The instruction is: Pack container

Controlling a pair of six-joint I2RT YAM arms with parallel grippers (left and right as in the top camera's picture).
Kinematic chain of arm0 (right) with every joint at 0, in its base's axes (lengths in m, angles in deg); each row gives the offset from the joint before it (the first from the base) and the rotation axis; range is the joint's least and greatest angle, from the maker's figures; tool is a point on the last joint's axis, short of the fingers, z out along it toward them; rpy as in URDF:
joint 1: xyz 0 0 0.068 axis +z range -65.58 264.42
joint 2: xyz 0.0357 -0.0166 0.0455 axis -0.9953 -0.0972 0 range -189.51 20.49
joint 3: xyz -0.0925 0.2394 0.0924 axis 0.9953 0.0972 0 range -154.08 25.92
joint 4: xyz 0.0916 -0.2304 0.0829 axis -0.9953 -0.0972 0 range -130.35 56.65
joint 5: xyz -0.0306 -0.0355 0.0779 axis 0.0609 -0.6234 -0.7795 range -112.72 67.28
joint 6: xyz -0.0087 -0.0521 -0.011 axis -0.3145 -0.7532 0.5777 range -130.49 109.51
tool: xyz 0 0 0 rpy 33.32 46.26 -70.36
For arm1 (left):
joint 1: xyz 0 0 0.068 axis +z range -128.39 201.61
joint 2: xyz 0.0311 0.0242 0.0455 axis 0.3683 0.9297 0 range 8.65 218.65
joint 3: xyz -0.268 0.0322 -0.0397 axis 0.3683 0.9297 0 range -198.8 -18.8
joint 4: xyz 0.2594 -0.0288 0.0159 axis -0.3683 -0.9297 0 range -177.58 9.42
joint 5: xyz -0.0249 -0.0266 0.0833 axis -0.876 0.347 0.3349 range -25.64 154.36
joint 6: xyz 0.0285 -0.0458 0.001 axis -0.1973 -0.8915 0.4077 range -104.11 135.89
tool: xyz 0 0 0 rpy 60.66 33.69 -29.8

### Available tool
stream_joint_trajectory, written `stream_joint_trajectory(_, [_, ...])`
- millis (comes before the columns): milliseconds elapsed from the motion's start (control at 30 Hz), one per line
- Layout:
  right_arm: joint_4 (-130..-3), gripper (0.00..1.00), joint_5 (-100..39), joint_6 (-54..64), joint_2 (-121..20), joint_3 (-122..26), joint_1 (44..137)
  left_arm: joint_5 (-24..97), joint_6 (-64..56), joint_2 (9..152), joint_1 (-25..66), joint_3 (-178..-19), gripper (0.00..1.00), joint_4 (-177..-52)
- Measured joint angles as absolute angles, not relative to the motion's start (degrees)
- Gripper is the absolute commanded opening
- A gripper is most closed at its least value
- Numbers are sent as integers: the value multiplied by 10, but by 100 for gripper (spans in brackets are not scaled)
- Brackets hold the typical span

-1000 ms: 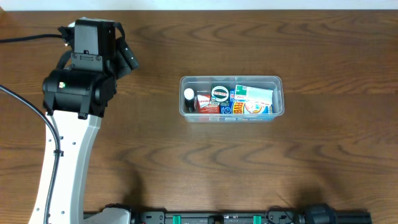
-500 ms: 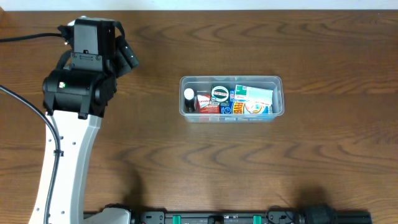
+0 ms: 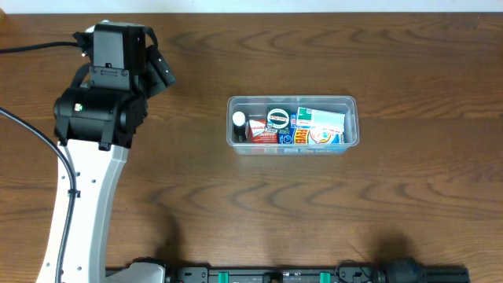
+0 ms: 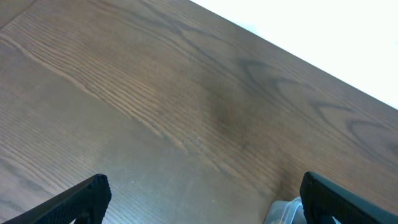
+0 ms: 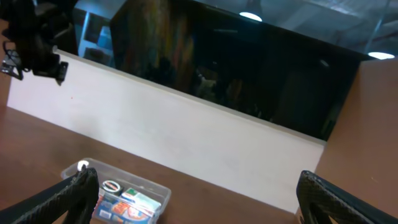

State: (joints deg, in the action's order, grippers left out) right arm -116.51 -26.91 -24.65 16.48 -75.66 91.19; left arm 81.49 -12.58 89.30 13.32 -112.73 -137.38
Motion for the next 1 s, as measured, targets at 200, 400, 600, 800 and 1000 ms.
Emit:
stream_joint_trajectory(200, [-1172, 99, -255, -237, 172, -757, 912, 815, -126, 893, 133, -1127, 98, -1374])
stream_joint_trajectory(400, [-1182, 99, -252, -231, 172, -749, 912, 815, -126, 893, 133, -1127, 98, -1374])
stream_joint_trajectory(600, [-1136, 99, -252, -224, 172, -704, 912, 815, -126, 893, 133, -1127, 98, -1373])
stream_joint_trajectory(800, [-1036, 99, -277, -213, 173, -610, 912, 815, -126, 893, 133, -1127, 98, -1371])
stream_joint_trajectory(1000, [-929, 99, -307, -183, 174, -464, 912, 815, -126, 893, 133, -1127, 98, -1371])
